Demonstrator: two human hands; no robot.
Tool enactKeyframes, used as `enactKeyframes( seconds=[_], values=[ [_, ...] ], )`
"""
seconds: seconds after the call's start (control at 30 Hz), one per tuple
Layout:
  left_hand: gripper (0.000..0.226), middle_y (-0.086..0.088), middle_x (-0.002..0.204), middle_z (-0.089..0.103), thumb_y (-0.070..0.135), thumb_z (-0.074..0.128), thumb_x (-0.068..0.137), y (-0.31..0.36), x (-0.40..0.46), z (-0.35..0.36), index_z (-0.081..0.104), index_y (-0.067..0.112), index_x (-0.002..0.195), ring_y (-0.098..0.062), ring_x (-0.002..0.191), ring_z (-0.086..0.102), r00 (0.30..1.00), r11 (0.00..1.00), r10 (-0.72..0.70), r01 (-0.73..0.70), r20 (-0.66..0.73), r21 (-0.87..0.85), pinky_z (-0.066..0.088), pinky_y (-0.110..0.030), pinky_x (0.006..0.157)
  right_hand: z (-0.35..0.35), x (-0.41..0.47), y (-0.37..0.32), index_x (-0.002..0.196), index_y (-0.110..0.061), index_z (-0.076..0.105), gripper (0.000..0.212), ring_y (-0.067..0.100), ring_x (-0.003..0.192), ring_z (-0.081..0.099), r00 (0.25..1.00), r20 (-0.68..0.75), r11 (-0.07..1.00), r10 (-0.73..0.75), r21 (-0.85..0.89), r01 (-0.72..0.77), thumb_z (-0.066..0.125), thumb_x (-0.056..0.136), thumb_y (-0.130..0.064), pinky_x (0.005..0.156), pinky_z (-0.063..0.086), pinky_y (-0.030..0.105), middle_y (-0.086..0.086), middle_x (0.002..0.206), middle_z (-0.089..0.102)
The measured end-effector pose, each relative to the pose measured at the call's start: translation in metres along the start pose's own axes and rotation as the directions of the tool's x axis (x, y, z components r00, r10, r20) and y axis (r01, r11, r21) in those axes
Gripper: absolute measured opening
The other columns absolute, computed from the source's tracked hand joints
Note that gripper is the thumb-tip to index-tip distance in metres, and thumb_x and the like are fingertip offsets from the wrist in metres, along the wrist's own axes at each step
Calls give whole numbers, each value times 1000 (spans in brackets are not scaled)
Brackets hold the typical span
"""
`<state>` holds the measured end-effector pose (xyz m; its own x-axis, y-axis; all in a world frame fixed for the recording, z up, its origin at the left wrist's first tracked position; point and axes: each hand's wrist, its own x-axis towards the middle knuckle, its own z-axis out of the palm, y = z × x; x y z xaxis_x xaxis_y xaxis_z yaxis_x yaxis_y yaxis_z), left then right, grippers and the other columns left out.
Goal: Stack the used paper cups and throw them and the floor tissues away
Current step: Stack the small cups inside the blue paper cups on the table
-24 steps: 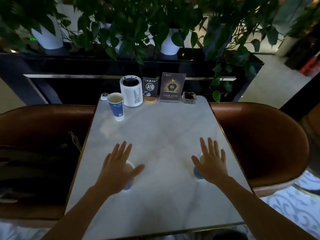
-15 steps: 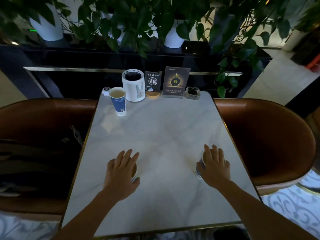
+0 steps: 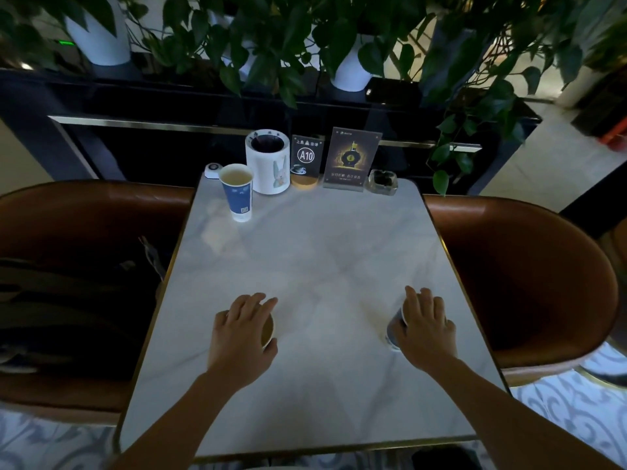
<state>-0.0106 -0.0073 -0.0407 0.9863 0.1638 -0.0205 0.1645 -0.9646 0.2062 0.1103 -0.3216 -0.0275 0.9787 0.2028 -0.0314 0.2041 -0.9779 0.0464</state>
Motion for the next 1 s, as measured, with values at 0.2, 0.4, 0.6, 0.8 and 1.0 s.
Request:
enactKeyframes(
  seconds=[0.2, 0.4, 0.6, 0.8, 1.0],
  values=[
    [79, 4, 144, 51, 52, 58, 73, -2, -3, -2, 42, 24, 145, -23, 132, 46, 999, 999, 12, -13, -32, -45, 45, -43, 97, 4, -2, 1, 136, -16, 34, 63, 31, 117, 41, 999, -34, 998, 21, 57, -19, 56, 83, -42, 78, 53, 47, 11, 134, 41],
    [77, 2, 145, 50, 52, 54, 75, -16, -8, -2, 42, 21, 144, -22, 133, 46, 996, 994, 39, -48, -86, -103, 45, -41, 99, -1, -3, -9, 138, -21, 32, 68, 32, 123, 38, 996, -8, 958, 86, 276, -81, 64, 82, -44, 91, 46, 49, 7, 137, 41],
    [78, 0, 140, 47, 55, 60, 73, -27, -11, -3, 38, 30, 144, -23, 129, 45, 993, 980, 72, -87, -91, -176, 46, -40, 99, -30, -26, -56, 137, -29, 34, 71, 24, 126, 39, 988, -123, 822, 91, 569, -5, 69, 77, -47, 93, 33, 30, 2, 139, 43],
    [76, 4, 134, 54, 59, 65, 73, -32, -14, -2, 44, 28, 140, -19, 122, 50, 987, 954, 108, -137, -119, -266, 45, -37, 100, -65, -66, -110, 139, -29, 36, 75, 2, 116, 40, 973, -203, 701, 114, 710, 65, 59, 74, -58, 89, 35, 20, -1, 136, 46],
    [82, 11, 131, 57, 66, 71, 67, -30, -8, 0, 42, 30, 135, -10, 119, 48, 982, 887, 156, -187, -107, -422, 42, -29, 96, -102, -86, -134, 137, -24, 38, 71, 13, 119, 47, 953, -289, 615, 90, 769, 175, 61, 76, -52, 91, 51, 43, -1, 135, 47]
  ],
)
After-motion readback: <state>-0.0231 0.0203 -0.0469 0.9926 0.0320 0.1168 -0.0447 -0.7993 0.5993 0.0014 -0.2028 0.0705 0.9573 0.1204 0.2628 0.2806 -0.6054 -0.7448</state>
